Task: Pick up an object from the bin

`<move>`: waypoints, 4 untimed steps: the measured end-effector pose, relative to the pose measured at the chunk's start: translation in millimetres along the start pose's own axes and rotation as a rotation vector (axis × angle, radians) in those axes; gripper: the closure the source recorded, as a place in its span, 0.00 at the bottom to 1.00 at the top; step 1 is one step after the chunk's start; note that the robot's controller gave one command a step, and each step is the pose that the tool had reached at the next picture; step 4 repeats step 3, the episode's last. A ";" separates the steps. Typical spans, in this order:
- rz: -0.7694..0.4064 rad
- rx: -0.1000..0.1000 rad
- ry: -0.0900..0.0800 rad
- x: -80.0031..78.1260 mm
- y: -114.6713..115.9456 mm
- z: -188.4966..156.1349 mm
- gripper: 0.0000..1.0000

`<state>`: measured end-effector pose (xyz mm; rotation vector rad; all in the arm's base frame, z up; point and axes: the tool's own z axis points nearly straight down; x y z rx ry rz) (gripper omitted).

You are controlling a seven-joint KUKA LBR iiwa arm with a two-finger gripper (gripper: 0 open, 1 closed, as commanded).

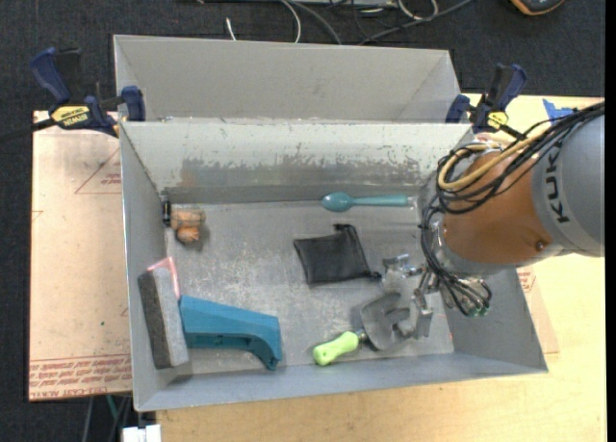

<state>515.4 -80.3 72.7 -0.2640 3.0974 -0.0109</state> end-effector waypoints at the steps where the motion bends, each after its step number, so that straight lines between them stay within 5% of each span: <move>1: -0.001 0.000 0.000 0.0 0.0 0.0 1.00; 3: 0.002 -0.004 0.008 -5.2 -24.2 -146.6 1.00; 4: 0.002 -0.004 0.008 -5.2 -24.2 -146.6 1.00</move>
Offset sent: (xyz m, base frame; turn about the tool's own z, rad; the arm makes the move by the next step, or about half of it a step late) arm -0.0038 -0.0274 0.1196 -0.0043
